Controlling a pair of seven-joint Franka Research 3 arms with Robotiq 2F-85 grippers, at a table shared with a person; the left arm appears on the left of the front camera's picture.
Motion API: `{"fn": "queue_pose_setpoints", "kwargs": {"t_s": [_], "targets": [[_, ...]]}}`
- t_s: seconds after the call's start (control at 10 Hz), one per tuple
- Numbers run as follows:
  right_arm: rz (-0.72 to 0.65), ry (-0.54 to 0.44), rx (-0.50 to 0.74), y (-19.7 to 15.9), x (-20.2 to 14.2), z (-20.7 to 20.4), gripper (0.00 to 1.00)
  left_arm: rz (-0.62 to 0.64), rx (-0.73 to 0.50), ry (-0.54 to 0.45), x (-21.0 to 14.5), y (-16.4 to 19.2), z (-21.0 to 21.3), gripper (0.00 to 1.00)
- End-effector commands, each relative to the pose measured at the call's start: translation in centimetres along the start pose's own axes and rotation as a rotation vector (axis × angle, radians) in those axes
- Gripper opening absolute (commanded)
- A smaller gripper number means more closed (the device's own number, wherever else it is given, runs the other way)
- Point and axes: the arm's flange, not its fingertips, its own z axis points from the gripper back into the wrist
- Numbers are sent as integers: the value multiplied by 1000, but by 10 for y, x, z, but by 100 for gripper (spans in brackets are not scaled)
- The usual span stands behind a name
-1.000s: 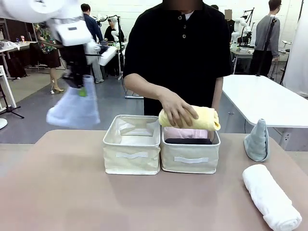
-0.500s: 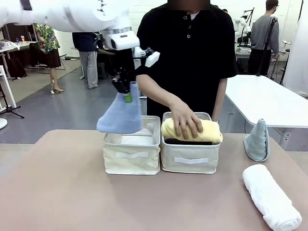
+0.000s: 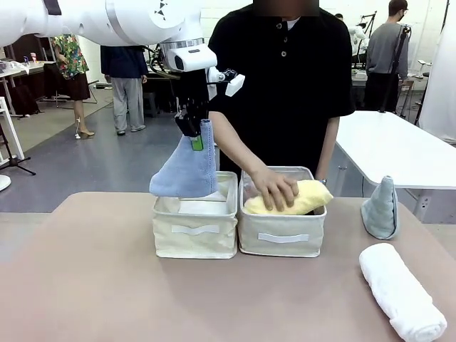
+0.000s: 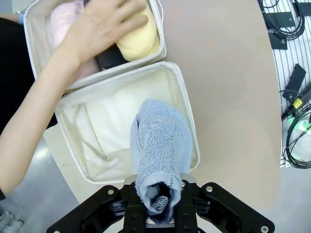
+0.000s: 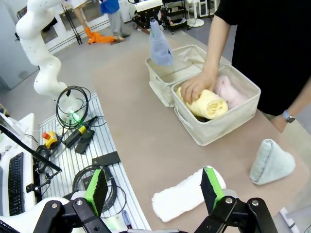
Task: Sort the towels based on their folding style.
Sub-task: Pick up one triangle-folded towel and place it in the left Fabric basket.
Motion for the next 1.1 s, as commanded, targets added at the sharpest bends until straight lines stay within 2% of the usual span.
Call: {"fn": "queue_pose_setpoints", "kwargs": {"t_s": [0.0, 0.2, 0.5, 1.0], "targets": [[6, -8, 8, 0, -1, -1, 100, -6, -18, -22, 4, 4, -10, 17], [6, -8, 8, 0, -1, -1, 100, 48, -44, -59, 16, 17, -20, 17], [6, -8, 8, 0, -1, -1, 100, 105, -61, -50, 22, 34, -45, 17], [6, -8, 8, 0, -1, -1, 100, 111, -103, 81, 22, 44, -105, 17]]}}
